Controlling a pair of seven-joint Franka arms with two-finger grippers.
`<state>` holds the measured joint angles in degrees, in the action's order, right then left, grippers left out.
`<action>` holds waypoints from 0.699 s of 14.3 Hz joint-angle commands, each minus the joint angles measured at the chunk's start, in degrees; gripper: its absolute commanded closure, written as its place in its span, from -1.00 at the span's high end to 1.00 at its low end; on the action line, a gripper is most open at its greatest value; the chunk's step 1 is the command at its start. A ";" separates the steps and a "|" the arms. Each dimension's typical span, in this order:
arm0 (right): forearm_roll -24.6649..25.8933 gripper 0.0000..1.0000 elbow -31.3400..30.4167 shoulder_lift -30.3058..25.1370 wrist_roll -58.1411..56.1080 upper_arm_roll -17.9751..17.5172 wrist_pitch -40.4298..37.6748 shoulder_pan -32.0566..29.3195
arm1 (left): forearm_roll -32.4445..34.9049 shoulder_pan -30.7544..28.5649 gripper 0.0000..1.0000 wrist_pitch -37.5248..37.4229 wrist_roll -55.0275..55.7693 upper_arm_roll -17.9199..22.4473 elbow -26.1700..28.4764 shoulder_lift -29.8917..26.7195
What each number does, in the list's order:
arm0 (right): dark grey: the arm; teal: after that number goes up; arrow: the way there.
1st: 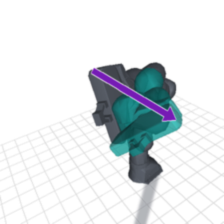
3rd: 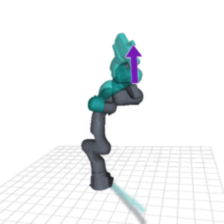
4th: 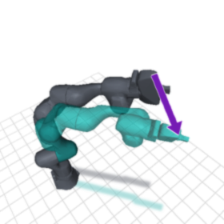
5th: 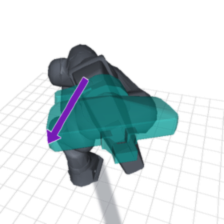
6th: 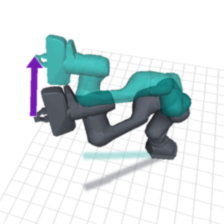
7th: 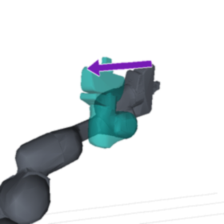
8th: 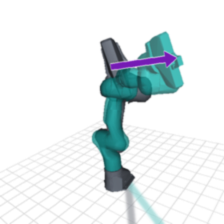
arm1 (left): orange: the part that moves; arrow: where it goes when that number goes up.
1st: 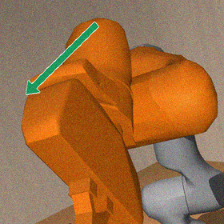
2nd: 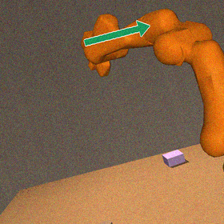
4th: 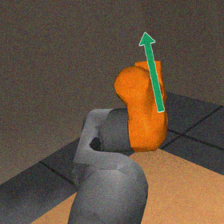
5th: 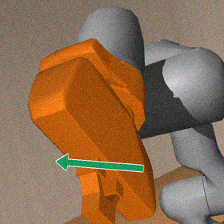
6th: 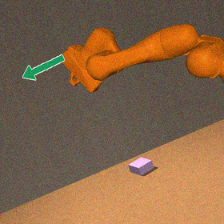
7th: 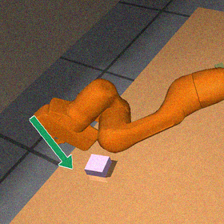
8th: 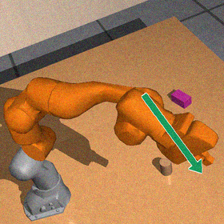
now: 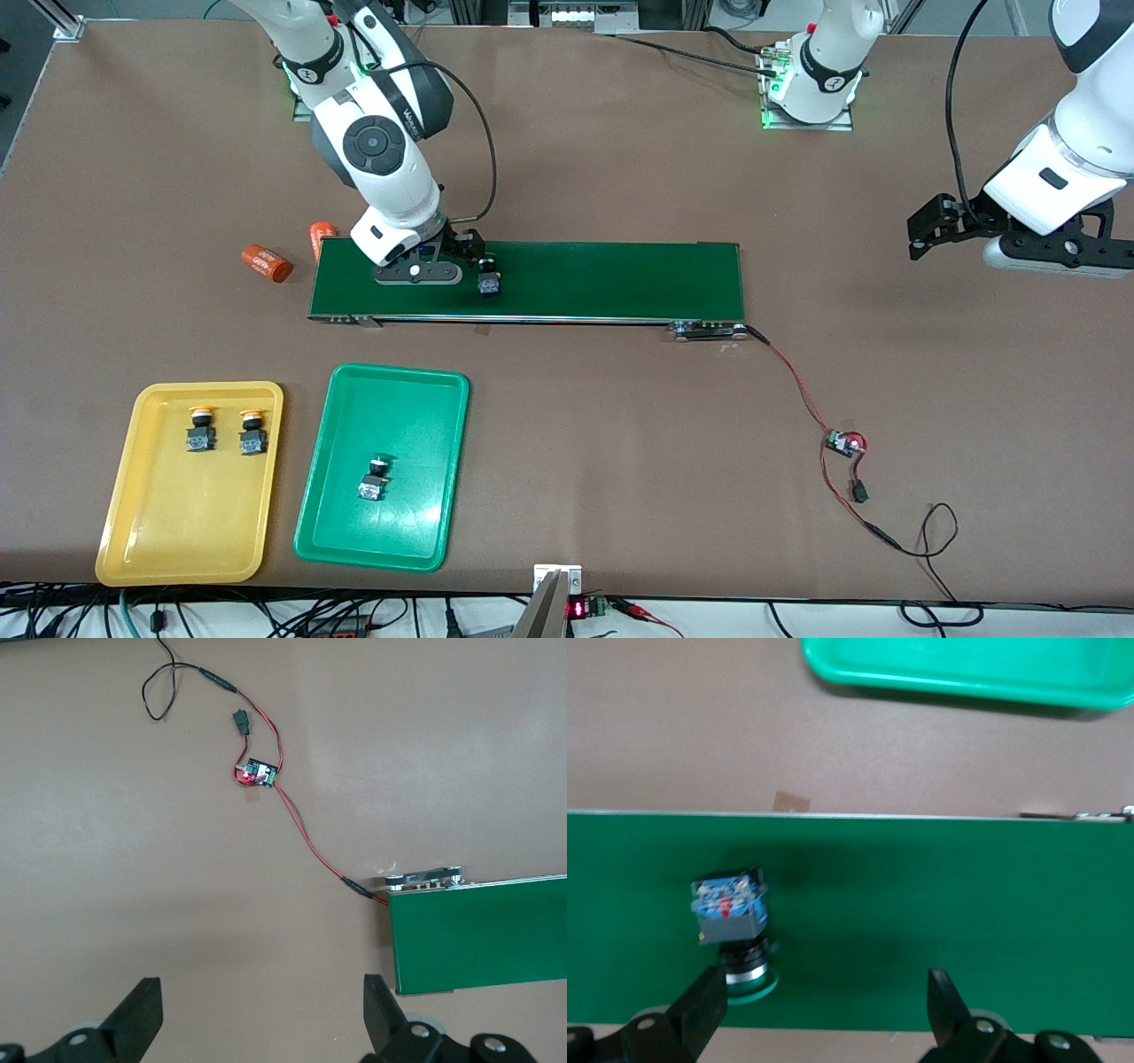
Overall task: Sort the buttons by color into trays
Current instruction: 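Grasp the next green-base button on the belt with the right gripper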
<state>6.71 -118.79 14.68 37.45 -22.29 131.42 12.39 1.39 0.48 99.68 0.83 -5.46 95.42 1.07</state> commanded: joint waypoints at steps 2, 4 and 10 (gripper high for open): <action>-0.20 1.00 -3.29 -1.50 -4.99 -1.44 2.96 -0.61 | 0.46 -0.39 1.00 0.69 -0.39 -0.16 1.08 -1.07; -0.20 1.00 -3.38 -1.50 -5.55 -1.44 3.05 -0.61 | 0.46 -0.39 1.00 0.69 -0.39 -0.16 1.08 -1.07; 0.15 1.00 -5.22 0.78 -5.55 -1.35 9.98 -2.19 | 0.37 -0.39 1.00 0.69 -0.39 -0.16 1.08 -1.07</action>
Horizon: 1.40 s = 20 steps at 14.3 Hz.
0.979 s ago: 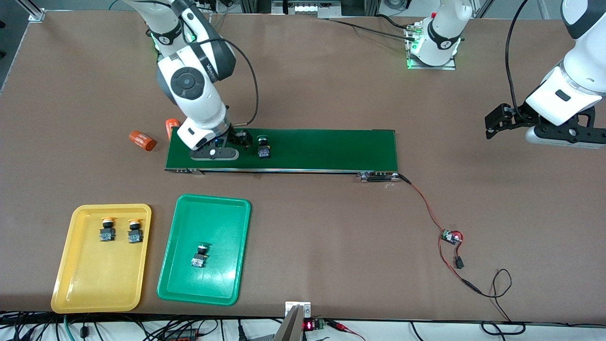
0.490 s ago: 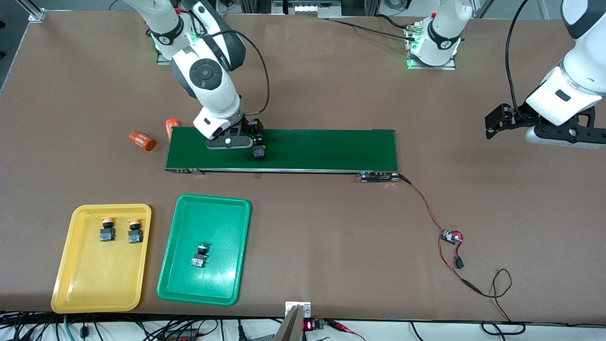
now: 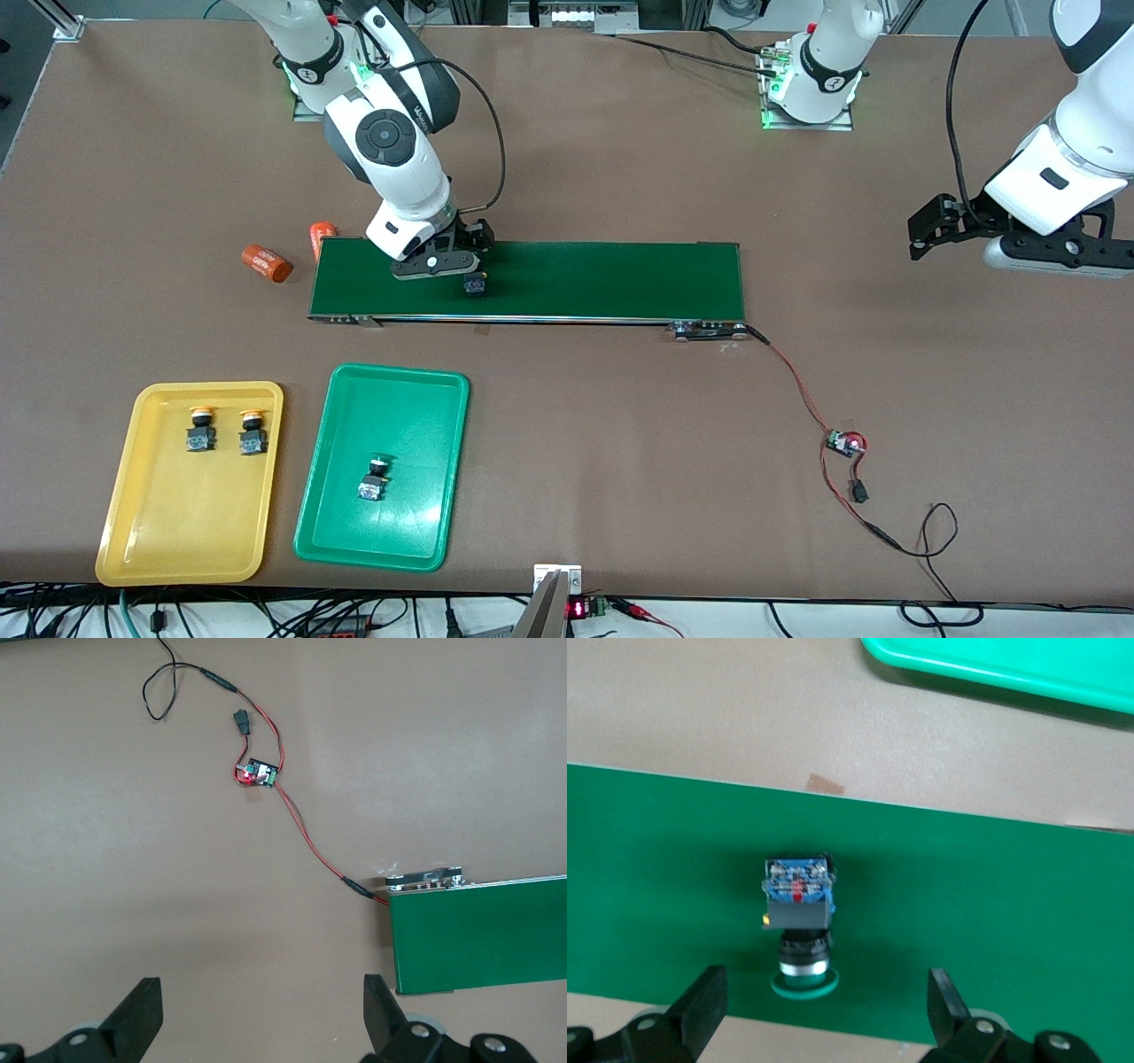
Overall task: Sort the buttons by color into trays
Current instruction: 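Grasp the next green-base button on the belt with the right gripper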
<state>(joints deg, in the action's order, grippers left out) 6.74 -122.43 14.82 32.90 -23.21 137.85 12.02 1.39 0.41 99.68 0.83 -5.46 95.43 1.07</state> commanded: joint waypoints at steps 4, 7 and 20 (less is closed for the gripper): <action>0.38 1.00 -1.58 2.14 -1.17 -0.25 4.36 -2.27 | 0.46 -0.23 1.00 0.60 -0.39 -0.17 1.08 -1.16; 0.38 1.00 -1.58 3.02 -1.00 -0.25 4.36 -2.36 | 0.46 -0.23 1.00 0.60 -0.39 -0.17 1.08 -1.16; 5.39 0.13 -1.58 5.83 -1.17 0.80 4.44 -2.36 | 0.46 -0.06 1.00 0.43 -0.39 -0.17 1.08 -1.16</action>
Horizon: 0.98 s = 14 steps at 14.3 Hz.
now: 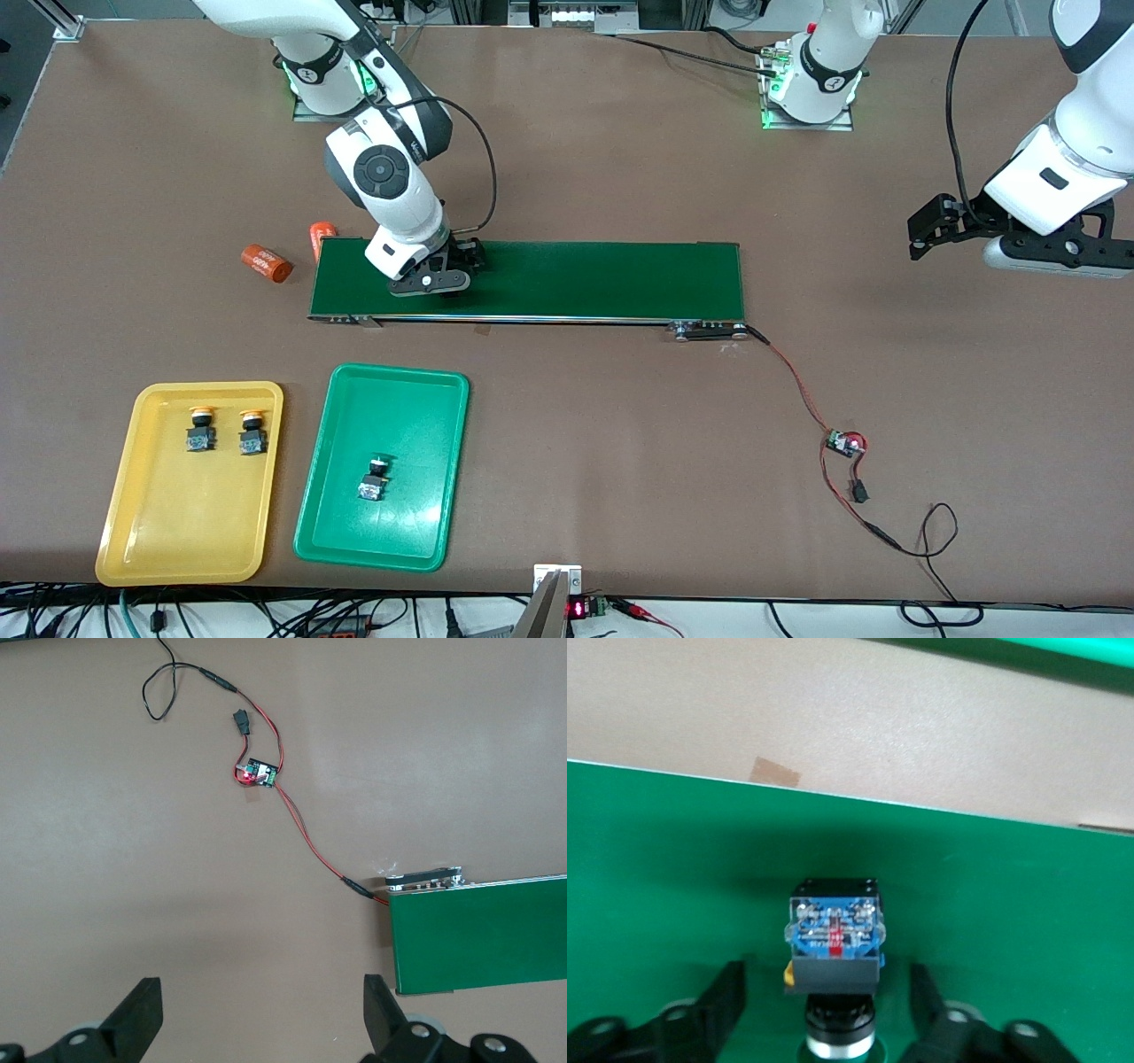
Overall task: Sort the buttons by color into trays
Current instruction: 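Grasp the next green-base button on the belt with the right gripper, then carry the button into the green tray and open the right gripper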
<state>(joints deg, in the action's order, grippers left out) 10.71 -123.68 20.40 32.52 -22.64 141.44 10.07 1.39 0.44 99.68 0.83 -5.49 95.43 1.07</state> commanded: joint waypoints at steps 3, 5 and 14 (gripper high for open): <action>1.51 -0.52 -0.33 0.25 -0.88 0.84 0.77 -0.49 | 0.46 -0.17 1.00 0.25 -0.39 -0.14 1.08 -1.16; 1.51 -0.83 0.37 -0.44 -1.23 1.28 0.42 -0.57 | 0.46 -0.26 1.00 0.42 -0.39 -0.14 1.08 -1.07; 0.98 -0.88 27.94 7.78 -10.27 6.37 -7.93 -2.16 | 0.46 -0.17 1.00 0.34 -0.39 -0.14 1.08 -1.07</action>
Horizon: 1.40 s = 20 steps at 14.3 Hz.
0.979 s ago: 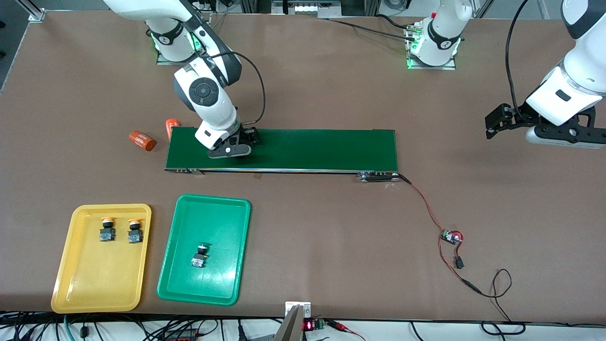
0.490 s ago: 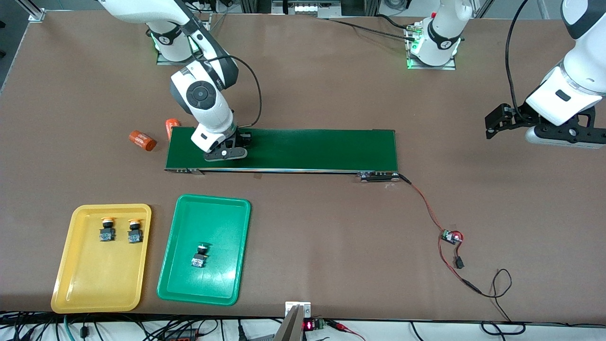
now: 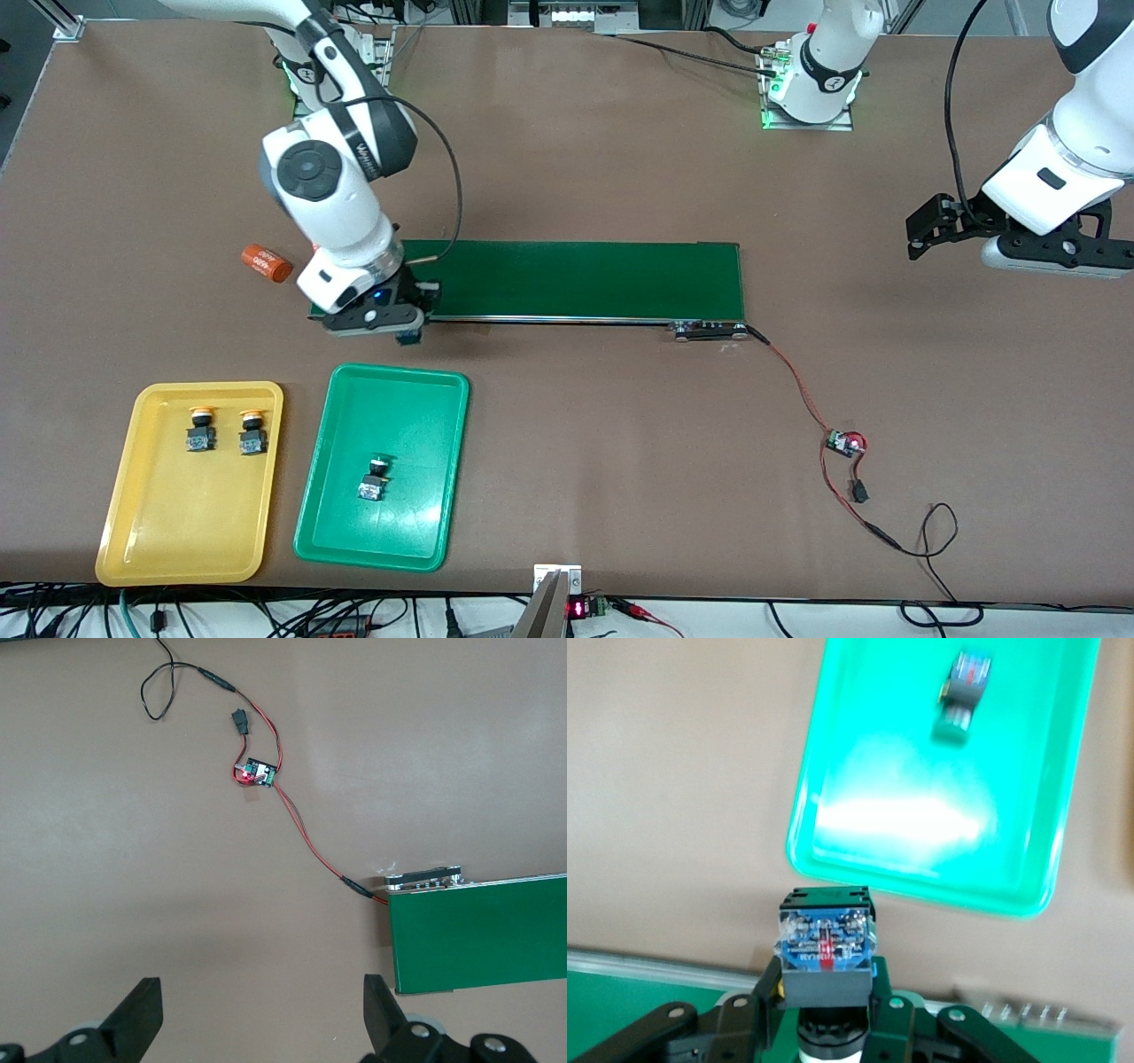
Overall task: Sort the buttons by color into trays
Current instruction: 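Carry the button into the green tray and open the right gripper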
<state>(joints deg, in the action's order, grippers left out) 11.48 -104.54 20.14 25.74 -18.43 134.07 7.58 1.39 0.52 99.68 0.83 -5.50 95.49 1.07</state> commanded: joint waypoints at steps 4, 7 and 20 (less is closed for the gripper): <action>0.38 -0.87 21.90 20.44 -5.44 3.93 2.50 0.51 | 0.46 -0.17 1.00 0.34 -0.39 -0.12 1.01 -0.98; 0.38 -0.87 23.50 24.94 -5.62 4.10 12.68 0.51 | 0.46 -0.26 1.00 0.34 -0.39 -0.12 1.10 -0.90; 0.21 1.00 21.14 25.57 -5.61 5.78 17.28 0.95 | 0.72 0.01 1.00 -4.84 -0.21 -0.21 -1.35 -1.25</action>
<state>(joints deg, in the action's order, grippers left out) 11.50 -82.33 46.96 20.57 -13.43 151.21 7.78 1.39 0.55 97.91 0.83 -5.59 95.31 0.89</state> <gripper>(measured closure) 0.057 0.000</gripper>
